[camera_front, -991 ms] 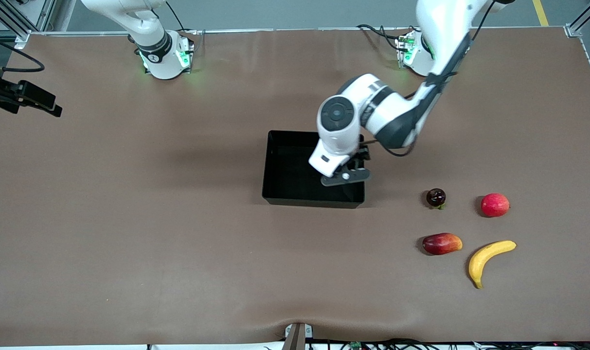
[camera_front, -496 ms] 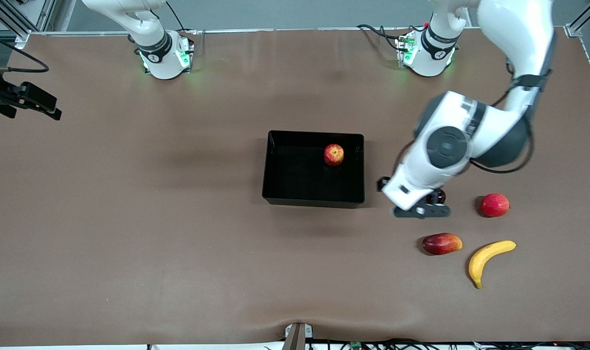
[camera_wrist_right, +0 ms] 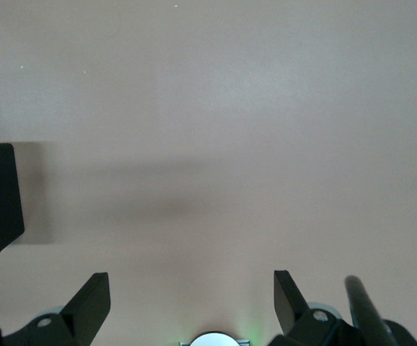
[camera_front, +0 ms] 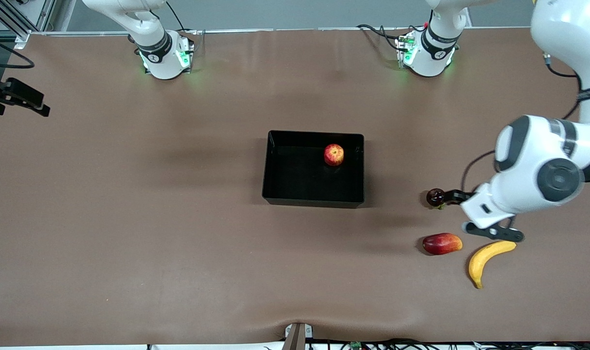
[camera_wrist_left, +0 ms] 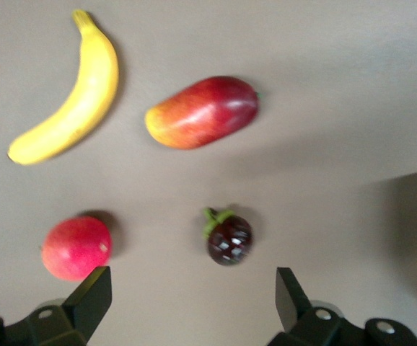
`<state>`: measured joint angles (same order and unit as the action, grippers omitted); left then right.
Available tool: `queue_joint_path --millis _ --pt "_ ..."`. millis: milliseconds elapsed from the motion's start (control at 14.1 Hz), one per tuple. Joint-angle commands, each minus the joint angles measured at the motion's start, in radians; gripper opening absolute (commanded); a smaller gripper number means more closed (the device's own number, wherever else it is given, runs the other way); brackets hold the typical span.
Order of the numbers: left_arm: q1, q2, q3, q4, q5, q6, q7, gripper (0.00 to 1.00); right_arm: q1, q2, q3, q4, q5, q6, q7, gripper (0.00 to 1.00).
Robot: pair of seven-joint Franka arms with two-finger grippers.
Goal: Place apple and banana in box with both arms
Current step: 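Move the left gripper back over the yellow banana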
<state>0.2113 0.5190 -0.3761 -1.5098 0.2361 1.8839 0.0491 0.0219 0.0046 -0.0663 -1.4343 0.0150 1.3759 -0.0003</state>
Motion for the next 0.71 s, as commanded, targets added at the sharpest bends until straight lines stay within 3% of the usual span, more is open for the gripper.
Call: queue_joint_path --millis 0,425,637 --pt "0.039 0.055 -0.007 -0.003 0.047 0.099 0.142 1.0 0.006 -0.023 0.005 -0.011 0.01 0.002 -0.018 1.0" --pt "0.098 0.174 -0.004 -0.003 0.101 0.309 0.46 1.0 0.006 -0.021 0.008 -0.011 0.008 -0.001 -0.018 1.0" --pt "0.117 0.208 -0.004 0.0 0.184 0.383 0.563 1.0 0.009 -0.021 0.01 -0.011 0.01 0.002 -0.018 1.0"
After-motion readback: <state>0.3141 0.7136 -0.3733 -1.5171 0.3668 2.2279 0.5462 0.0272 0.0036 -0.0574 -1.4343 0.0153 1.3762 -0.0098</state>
